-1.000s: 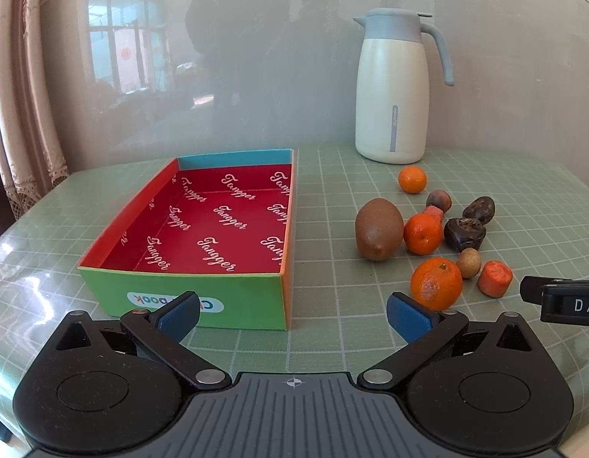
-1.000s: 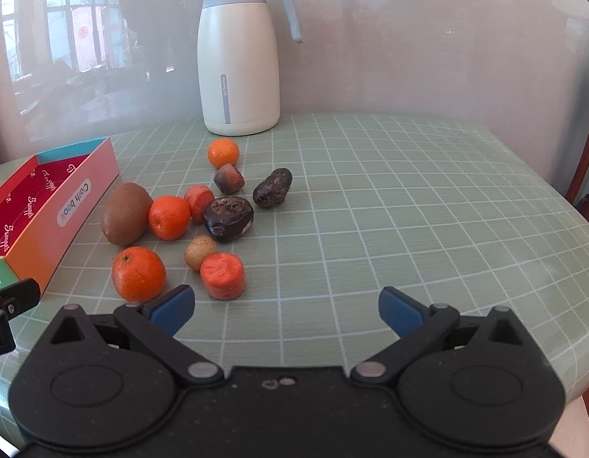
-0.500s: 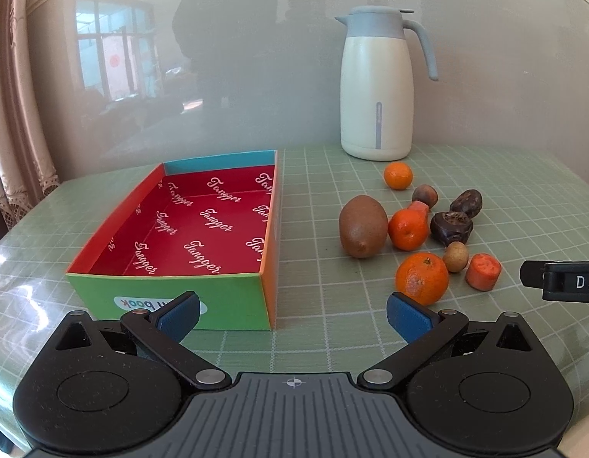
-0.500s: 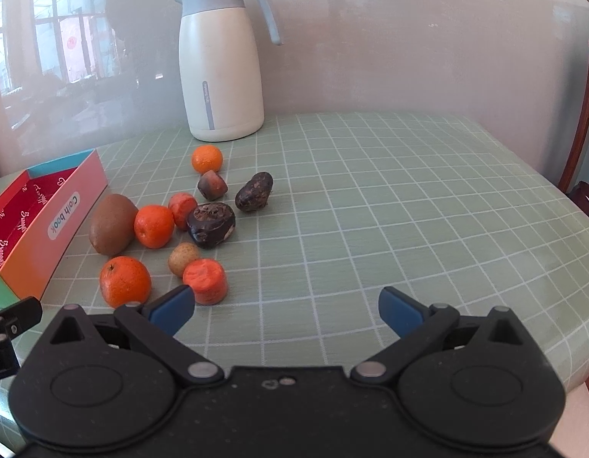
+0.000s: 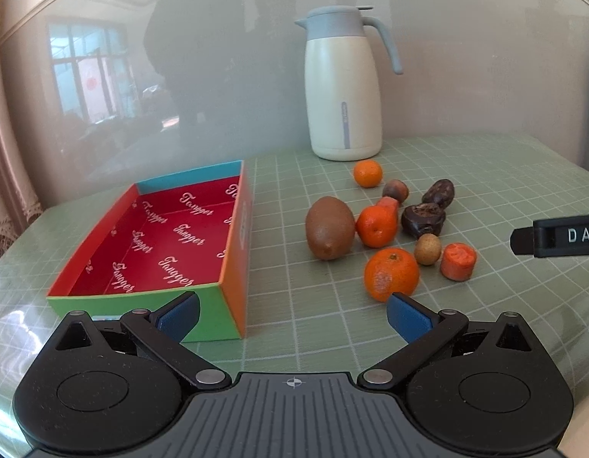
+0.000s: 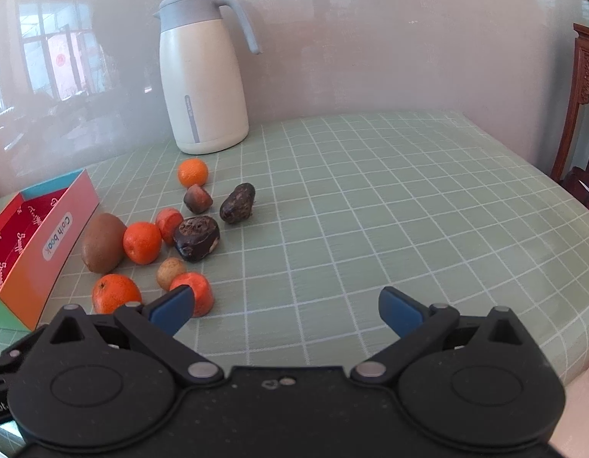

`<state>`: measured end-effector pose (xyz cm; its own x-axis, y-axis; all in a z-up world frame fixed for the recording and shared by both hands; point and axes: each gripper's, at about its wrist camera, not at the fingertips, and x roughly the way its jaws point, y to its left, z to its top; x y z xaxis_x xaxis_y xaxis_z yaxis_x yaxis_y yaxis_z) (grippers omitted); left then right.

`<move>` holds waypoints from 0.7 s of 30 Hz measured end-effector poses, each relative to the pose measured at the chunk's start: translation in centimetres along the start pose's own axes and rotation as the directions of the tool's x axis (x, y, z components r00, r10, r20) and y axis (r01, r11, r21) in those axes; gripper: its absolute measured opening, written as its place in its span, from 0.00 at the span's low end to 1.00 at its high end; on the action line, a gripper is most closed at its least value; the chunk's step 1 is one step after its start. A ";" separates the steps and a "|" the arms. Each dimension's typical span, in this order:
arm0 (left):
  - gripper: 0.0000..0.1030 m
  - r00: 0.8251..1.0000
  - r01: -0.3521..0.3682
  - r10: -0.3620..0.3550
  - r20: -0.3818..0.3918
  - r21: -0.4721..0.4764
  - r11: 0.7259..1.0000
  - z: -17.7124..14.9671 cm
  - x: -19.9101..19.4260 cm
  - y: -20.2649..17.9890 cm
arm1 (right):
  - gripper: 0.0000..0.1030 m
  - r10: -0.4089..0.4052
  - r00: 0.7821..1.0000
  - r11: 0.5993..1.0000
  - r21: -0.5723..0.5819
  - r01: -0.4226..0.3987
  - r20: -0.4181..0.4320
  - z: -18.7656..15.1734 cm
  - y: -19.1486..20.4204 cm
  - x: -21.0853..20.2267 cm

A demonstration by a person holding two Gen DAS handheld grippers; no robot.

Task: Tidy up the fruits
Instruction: 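Move the left tool toward the large tangerine beside the kiwi, then close the left gripper on the large tangerine and lift it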

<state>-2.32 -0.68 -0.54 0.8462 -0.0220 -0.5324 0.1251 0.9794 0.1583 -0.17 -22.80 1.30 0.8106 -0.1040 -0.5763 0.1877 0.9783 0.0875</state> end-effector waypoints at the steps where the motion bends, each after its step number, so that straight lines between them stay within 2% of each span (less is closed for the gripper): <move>1: 1.00 1.000 0.004 -0.004 0.003 0.008 1.000 0.0 0.0 -0.2 | 1.00 -0.002 1.000 1.000 0.008 0.002 0.004 0.0 -0.3 -0.1; 15: 1.00 0.998 0.044 -0.051 0.045 0.148 0.988 0.2 0.2 -2.9 | 1.00 -0.043 0.997 0.988 0.148 0.033 0.066 0.7 -4.4 -1.4; 21: 1.00 0.995 0.086 -0.093 0.031 0.192 0.978 0.3 1.0 -4.2 | 1.00 -0.055 0.994 0.984 0.172 0.038 0.094 0.8 -5.4 -1.9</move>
<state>-1.89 -4.91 -1.52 0.8465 -0.1194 -0.5189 0.2941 0.9172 0.2687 -2.27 -28.07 2.56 0.8477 -0.1738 -0.5013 0.3109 0.9283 0.2038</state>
